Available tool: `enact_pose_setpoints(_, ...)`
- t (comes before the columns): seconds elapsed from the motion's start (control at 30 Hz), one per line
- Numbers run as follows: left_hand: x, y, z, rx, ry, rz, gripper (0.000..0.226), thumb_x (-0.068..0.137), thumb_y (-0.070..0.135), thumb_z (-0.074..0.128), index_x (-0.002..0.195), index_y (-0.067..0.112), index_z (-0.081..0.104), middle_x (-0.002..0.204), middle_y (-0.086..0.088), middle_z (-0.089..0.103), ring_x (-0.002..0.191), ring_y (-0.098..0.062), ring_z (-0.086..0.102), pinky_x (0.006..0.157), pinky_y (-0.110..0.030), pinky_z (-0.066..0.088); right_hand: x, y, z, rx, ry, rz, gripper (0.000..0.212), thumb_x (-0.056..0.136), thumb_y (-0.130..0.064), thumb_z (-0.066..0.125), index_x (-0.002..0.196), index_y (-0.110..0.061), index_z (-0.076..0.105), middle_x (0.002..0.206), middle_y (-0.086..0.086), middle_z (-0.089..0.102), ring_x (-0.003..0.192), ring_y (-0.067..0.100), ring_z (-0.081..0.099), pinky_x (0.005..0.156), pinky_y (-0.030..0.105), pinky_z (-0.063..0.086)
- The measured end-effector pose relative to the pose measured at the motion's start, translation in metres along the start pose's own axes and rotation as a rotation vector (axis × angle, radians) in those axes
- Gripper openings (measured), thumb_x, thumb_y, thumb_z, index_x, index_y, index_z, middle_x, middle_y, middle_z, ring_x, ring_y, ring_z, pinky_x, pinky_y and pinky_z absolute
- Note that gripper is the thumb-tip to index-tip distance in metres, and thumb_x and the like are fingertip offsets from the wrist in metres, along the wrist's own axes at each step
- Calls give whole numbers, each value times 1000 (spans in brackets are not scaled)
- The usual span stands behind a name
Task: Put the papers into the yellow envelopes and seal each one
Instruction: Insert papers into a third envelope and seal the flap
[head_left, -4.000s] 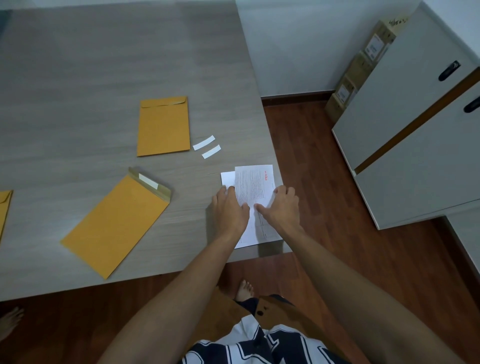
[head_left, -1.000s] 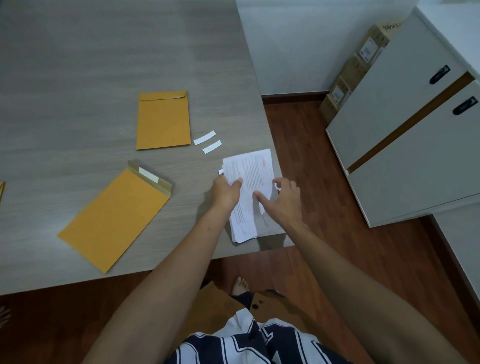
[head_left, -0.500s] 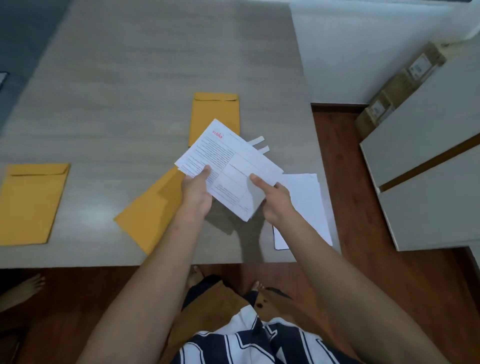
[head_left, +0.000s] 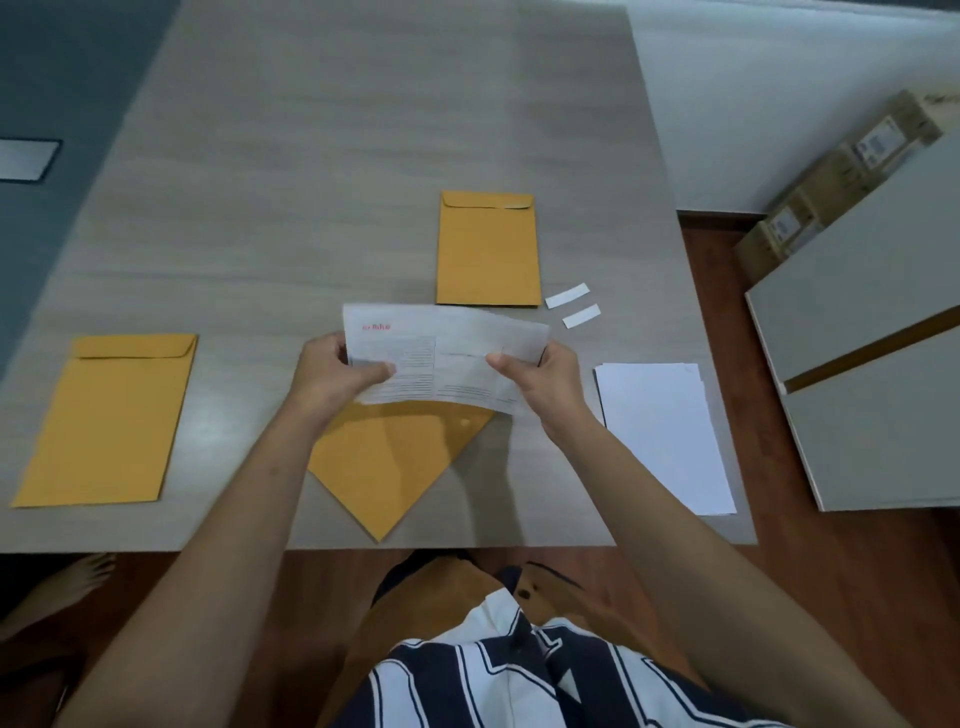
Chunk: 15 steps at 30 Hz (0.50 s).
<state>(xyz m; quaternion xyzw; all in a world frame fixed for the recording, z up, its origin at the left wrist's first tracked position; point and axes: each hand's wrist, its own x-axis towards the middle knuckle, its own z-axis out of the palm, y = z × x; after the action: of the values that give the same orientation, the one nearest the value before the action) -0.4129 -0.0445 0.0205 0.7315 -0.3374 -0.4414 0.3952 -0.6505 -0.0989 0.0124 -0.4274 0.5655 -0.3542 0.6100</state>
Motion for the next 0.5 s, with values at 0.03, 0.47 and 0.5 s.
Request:
enact_pose_setpoints(0.03, 3, 0, -1, 4, 0, 8, 30, 74, 0, 80, 97, 17, 69, 99, 0, 71, 92, -16, 68, 82, -35, 56, -1, 1, 2, -21, -6, -23, 27, 75, -8, 81, 101, -10, 72, 100, 4, 75, 91, 17, 72, 83, 35, 58)
enact_pose_setpoints(0.47, -8, -34, 27, -149, 71, -52, 32, 66, -20, 69, 78, 10, 65, 69, 1, 62, 61, -11, 58, 47, -17, 46, -19, 30, 9, -117, 64, -10, 25, 66, -2, 86, 85, -14, 75, 86, 9, 74, 81, 18, 68, 74, 34, 57)
enact_pose_setpoints(0.5, -6, -32, 25, -156, 67, -29, 32, 65, -20, 69, 79, 9, 65, 70, 0, 62, 63, -11, 58, 50, -19, 47, -19, 26, 10, -103, 71, -13, 26, 66, -2, 86, 84, -17, 75, 85, 6, 74, 80, 15, 69, 74, 31, 58)
